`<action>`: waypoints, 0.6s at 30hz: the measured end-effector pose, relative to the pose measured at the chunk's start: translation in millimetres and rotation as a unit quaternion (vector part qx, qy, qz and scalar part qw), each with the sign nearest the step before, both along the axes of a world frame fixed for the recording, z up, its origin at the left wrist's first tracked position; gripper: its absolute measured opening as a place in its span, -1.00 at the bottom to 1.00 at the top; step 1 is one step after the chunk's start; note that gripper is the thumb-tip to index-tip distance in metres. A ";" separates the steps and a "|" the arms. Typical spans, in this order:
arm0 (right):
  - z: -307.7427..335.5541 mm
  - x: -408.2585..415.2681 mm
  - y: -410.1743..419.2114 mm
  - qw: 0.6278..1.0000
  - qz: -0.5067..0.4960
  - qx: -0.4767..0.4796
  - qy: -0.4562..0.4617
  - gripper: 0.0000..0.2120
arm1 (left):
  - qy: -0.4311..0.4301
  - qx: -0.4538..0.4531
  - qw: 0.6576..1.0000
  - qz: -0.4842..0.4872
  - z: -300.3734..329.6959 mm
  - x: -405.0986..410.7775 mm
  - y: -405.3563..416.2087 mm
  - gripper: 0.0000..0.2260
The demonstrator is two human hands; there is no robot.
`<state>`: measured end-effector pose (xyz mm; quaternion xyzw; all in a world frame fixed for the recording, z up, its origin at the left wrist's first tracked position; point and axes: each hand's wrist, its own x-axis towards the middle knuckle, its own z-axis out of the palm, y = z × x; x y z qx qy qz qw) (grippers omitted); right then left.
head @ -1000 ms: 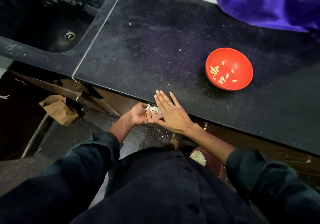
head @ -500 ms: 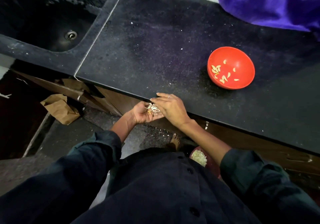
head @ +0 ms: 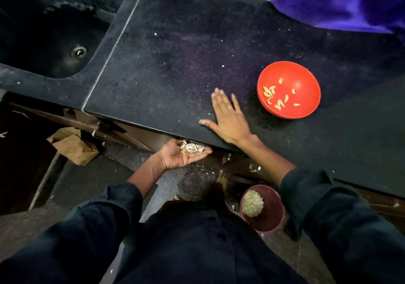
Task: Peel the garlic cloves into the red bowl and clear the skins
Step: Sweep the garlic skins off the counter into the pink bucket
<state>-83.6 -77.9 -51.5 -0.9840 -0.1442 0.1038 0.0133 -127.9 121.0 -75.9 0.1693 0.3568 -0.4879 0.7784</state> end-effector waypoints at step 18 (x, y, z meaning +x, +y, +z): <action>7.6 121.6 2.0 0.985 -0.157 0.070 0.006 -0.20 | 0.022 -0.008 1.000 0.001 -0.4 1.8 1.1 -0.39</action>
